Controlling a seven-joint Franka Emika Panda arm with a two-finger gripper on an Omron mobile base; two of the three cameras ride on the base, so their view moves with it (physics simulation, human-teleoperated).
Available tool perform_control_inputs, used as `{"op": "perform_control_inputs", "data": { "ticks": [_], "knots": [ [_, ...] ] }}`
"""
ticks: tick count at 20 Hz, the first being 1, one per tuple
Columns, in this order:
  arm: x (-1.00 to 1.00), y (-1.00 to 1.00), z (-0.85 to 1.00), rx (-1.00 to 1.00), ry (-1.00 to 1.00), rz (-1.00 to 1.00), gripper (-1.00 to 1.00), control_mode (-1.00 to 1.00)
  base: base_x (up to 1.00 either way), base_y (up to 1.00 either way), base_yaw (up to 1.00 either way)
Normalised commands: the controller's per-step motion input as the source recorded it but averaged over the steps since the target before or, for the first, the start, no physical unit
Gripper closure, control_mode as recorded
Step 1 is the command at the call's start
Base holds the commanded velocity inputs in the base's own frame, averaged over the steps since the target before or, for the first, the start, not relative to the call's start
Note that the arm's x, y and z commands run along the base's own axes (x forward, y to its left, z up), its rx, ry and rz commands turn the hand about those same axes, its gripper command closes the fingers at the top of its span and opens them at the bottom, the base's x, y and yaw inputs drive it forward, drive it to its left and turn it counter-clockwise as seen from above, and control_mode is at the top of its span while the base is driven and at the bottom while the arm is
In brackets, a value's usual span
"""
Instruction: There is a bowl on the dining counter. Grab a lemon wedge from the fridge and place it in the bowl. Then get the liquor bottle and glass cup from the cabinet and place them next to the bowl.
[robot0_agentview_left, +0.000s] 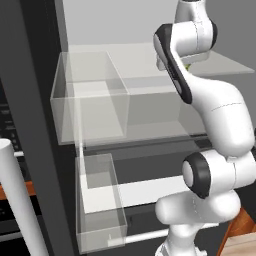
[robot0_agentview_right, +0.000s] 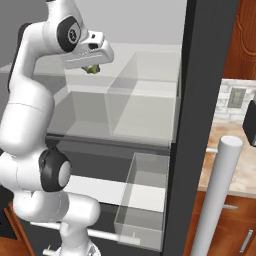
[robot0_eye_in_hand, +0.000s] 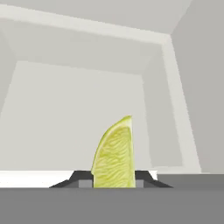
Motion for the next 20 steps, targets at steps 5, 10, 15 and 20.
{"op": "perform_control_inputs", "data": {
  "ticks": [5, 10, 15, 20],
  "knots": [
    [-0.85, 0.0, -0.01, -0.21, -0.27, 0.26, 1.0, -1.0, 0.0, 0.0, 0.0],
    [-1.0, 0.0, 0.19, -0.25, -0.09, 0.21, 1.0, -1.0, 0.0, 0.0, 0.0],
    [-1.0, 0.06, 0.37, -0.32, 0.0, 0.18, 1.0, -1.0, 0.0, 0.0, 0.0],
    [-1.0, 0.03, 0.29, -0.25, -0.02, 0.19, 1.0, -1.0, 0.0, 0.0, 0.0]
  ]
}}
